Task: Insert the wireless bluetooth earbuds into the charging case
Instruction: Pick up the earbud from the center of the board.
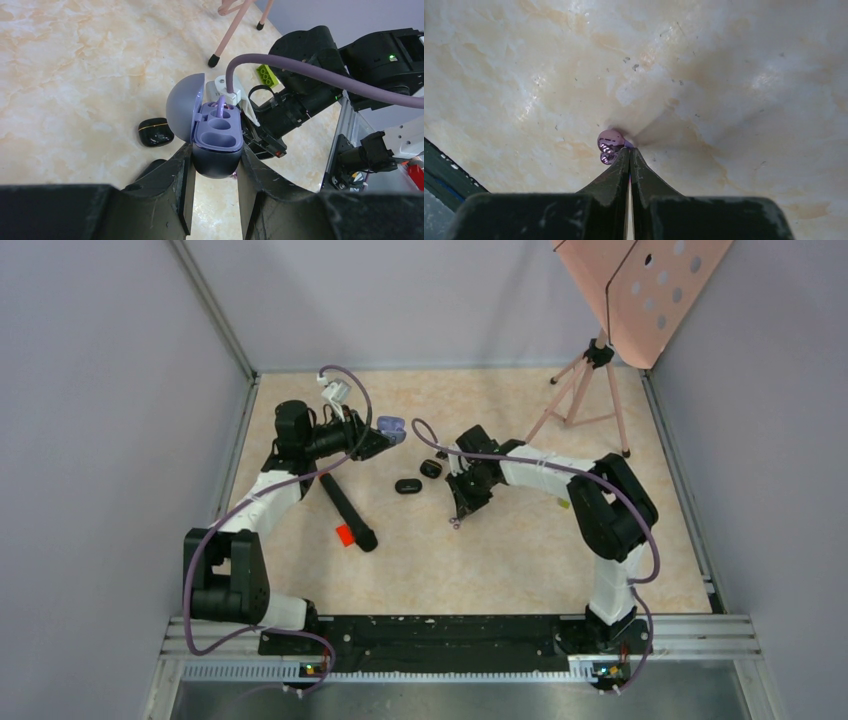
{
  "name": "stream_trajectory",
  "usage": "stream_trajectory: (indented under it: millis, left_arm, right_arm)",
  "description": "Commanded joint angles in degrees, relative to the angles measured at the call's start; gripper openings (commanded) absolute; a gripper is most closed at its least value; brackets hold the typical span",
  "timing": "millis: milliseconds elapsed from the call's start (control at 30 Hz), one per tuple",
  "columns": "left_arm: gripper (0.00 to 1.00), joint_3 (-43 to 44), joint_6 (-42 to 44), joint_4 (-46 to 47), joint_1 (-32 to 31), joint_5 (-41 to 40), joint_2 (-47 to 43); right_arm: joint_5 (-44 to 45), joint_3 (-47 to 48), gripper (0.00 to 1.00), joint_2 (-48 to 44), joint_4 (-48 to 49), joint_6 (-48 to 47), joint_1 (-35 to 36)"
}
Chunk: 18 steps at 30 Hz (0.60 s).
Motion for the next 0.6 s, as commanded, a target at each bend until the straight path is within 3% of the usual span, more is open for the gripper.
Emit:
stream_trajectory:
  millis: [0,200,300,367,567]
  left_arm:
    - [0.00,0.8,1.2,1.0,0.4,-0.6,-1.5]
    - [0.00,0.7,1.3,0.9,0.8,-1.1,-1.7]
    - [0.00,0.7,1.2,0.7,1.0,-1.3,-1.7]
    - [0.00,0.7,1.0,0.4,1.4,-1.4,-1.8]
    - [0.00,0.8,1.3,-0.9,2.0,-1.4,-2.2]
  right_arm:
    - [2.6,5.1,0.00,-1.0,2.2,-5.5,0.8]
    - [4.1,6.6,0.00,-3.0,1.3,-10.7,0.9]
    - [5.6,5.4,0.00,-3.9,0.8,-6.0,0.8]
    - [5.7,3.7,0.06,-4.4,0.0,-1.2,0.8]
    - [3.3,2.9,0.11,-3.0,-1.3,-0.5,0.7]
